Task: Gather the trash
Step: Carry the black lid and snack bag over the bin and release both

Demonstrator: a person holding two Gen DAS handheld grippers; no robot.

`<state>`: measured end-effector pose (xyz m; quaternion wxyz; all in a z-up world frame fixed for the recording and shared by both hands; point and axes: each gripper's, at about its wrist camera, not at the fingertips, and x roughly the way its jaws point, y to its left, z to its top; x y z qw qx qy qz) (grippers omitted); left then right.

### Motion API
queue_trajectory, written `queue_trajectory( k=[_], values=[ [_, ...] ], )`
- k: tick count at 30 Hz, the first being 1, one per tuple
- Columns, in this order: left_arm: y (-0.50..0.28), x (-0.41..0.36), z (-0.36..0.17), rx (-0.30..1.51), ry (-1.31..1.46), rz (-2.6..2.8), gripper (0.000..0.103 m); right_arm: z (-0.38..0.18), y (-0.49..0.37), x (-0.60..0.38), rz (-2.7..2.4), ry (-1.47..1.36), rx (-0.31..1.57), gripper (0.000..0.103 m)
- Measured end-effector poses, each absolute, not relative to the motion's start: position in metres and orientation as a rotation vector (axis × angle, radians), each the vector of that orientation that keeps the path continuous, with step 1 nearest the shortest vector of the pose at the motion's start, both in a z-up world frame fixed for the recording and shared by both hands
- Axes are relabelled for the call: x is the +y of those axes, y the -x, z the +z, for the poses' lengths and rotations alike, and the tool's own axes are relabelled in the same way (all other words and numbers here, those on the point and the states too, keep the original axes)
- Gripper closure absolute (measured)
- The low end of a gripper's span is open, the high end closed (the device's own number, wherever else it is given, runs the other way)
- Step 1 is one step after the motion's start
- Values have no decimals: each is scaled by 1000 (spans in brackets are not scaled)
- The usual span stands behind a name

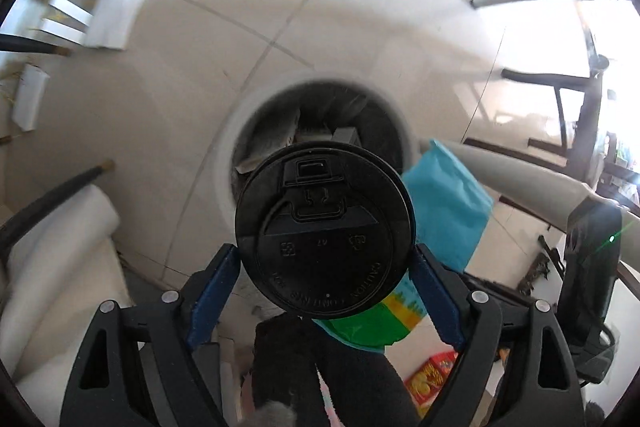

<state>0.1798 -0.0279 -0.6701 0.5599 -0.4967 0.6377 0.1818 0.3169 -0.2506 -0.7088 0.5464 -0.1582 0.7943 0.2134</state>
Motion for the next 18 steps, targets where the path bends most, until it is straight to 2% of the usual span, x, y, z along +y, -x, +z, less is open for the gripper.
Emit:
queue_trajectory(
  k=[4,5,7,8,10,13,15,16,18],
  values=[
    [-188,-29,-703,1547,1185,430,12,-752,-330,-242,474,400,1921,83],
    [-188,-29,-706,1553,1194,435,6,-759,-332,-243,470,395,1933,81],
    [-186,-31,-702,1552,1190,457,2,-769,-340,-238,469,387,1952,64],
    [-184,-32,-701,1550,1183,467,2,-770,-341,-236,472,385,1955,61],
    [-178,-30,-696,1542,1166,500,2,-768,-342,-235,490,380,1944,42],
    [-170,-32,-682,1529,1124,561,2,-757,-342,-237,507,372,1923,26],
    [-165,-35,-669,1520,1058,615,2,-748,-339,-233,523,372,1912,22],
    [-163,-37,-664,1520,1024,637,2,-742,-337,-233,526,385,1900,14],
    [-159,-44,-652,1520,960,673,2,-728,-332,-235,531,430,1856,3]
  ],
)
